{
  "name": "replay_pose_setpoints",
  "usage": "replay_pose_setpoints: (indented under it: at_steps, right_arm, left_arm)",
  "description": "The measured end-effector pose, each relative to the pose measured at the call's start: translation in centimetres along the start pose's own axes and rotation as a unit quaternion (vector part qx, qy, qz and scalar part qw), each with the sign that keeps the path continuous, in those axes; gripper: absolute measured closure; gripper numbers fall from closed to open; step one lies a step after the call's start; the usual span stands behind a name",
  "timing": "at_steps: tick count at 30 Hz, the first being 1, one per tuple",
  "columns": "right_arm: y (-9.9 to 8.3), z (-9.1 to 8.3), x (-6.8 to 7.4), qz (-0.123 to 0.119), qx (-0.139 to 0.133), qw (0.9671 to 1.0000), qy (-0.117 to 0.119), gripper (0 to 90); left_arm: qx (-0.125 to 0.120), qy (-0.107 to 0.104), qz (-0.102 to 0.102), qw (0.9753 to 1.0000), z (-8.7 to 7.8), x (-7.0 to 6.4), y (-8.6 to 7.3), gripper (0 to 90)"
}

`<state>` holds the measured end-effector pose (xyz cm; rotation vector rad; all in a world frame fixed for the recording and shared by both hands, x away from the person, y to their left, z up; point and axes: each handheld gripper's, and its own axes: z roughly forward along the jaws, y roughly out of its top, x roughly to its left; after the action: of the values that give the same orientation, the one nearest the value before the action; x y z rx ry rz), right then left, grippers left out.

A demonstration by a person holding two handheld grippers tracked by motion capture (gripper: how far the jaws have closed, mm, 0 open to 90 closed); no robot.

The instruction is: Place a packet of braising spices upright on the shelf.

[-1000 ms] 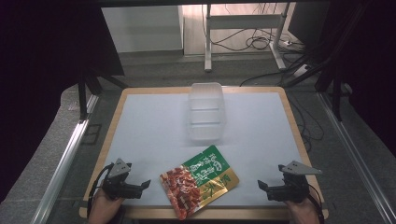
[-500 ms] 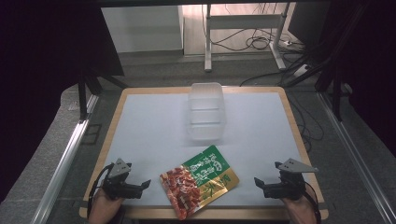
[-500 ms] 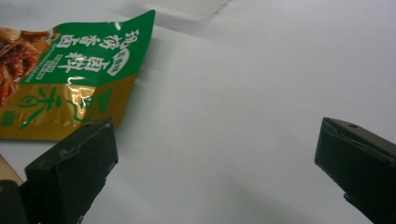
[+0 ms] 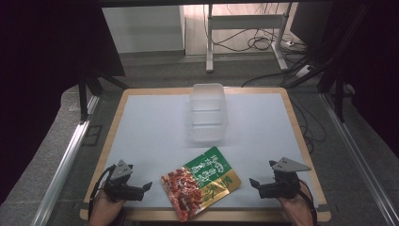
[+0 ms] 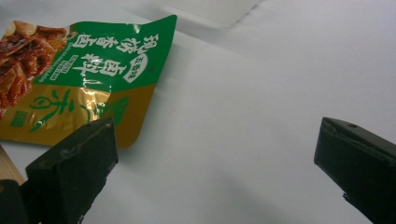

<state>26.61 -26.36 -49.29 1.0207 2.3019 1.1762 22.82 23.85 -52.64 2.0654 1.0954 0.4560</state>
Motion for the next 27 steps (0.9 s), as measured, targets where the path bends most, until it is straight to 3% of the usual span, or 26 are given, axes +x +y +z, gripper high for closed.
replay_pose_setpoints:
  at_steps: [27]
  right_arm:
    - [1.5,3.8,1.1,-0.013,0.010,0.9987,0.049,0.0]
  left_arm:
    - [0.003,0.002,0.004,1.0000,0.1,-0.1,0.0,1.2]
